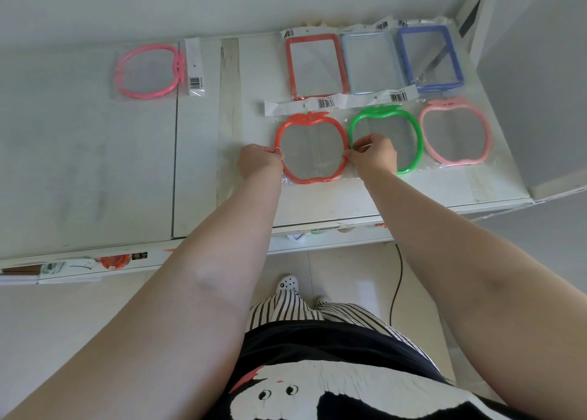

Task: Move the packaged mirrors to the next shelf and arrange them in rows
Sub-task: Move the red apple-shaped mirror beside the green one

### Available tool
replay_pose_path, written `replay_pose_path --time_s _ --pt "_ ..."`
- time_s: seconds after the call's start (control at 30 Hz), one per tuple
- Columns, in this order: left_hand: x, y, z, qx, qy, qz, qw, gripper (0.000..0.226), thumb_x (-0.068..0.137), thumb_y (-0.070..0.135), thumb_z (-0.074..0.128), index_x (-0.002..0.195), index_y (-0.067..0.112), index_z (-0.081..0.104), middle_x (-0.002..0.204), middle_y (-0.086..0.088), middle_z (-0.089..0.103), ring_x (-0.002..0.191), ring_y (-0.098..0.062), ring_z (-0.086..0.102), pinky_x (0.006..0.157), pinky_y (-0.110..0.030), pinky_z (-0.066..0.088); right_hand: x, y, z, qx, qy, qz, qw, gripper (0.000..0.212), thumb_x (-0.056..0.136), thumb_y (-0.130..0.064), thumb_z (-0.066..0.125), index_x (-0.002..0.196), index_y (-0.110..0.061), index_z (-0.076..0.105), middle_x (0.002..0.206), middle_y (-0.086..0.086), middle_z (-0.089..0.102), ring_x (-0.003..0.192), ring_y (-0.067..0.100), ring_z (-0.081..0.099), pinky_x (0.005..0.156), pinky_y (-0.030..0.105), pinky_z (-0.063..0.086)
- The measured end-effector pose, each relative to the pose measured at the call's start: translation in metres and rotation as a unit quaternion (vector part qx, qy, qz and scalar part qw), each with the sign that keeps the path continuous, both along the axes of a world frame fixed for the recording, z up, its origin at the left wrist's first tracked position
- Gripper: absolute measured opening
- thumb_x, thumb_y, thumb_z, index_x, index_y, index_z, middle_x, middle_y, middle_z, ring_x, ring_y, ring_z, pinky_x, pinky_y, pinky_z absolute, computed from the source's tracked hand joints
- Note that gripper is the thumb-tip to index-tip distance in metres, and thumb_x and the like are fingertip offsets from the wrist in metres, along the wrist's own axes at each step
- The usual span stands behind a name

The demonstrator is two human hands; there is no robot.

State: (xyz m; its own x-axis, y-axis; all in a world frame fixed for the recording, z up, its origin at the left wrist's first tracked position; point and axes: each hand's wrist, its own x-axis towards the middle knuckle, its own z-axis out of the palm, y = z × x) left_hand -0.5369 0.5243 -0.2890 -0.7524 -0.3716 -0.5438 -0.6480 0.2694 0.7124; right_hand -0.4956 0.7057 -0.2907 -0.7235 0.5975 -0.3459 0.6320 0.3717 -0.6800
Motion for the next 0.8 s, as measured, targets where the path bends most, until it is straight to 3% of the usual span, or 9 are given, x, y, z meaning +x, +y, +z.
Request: replay_pose_path --time_s 0.13,0.37,0.57,0.8 --pt "-0.0007 -0.0007 0.0007 -0.003 -0.003 -0.007 1.000 0.014 0.074 0.012 0.077 0.087 0.012 0.074 0.095 -0.011 0.075 0.086 -0.027 0.072 0.077 -0.028 0.056 -0.0004 -0.0023 0.0018 0.006 -0.006 -0.003 1.000 0.024 0.076 -0.024 0.076 0.097 -0.019 0.066 0.101 0.003 0.070 0.093 0.024 0.065 0.084 0.037 0.054" --pt "-0.0018 -0.0018 0.0035 -0.005 -0.007 -0.024 1.000 0.012 0.075 0.013 0.077 0.085 0.014 0.071 0.096 -0.011 0.075 0.088 -0.027 0.071 0.082 -0.032 0.057 -0.0007 -0.0043 0.0067 -0.007 -0.012 -0.012 1.000 0.022 0.076 -0.020 0.075 0.096 -0.019 0.065 0.102 0.004 0.071 0.093 0.025 0.066 0.085 0.039 0.055" --pt "0.0009 -0.0034 -0.0011 0.027 0.011 -0.028 0.999 0.015 0.076 0.012 0.076 0.090 0.013 0.071 0.096 -0.011 0.074 0.072 -0.022 0.063 0.070 -0.026 0.050 0.0006 -0.0065 0.0090 -0.010 -0.015 -0.012 1.000 0.026 0.074 -0.022 0.077 0.096 -0.020 0.064 0.101 0.003 0.070 0.093 0.024 0.066 0.085 0.039 0.056" --pt "0.0024 -0.0044 -0.0026 0.026 0.021 -0.031 0.999 0.017 0.078 0.014 0.074 0.095 0.013 0.071 0.099 -0.008 0.073 0.075 -0.021 0.063 0.070 -0.024 0.047 0.0001 -0.0060 0.0083 -0.014 -0.012 -0.016 1.000 0.027 0.075 -0.020 0.077 0.098 -0.018 0.064 0.092 -0.001 0.065 0.085 0.021 0.061 0.084 0.036 0.055"
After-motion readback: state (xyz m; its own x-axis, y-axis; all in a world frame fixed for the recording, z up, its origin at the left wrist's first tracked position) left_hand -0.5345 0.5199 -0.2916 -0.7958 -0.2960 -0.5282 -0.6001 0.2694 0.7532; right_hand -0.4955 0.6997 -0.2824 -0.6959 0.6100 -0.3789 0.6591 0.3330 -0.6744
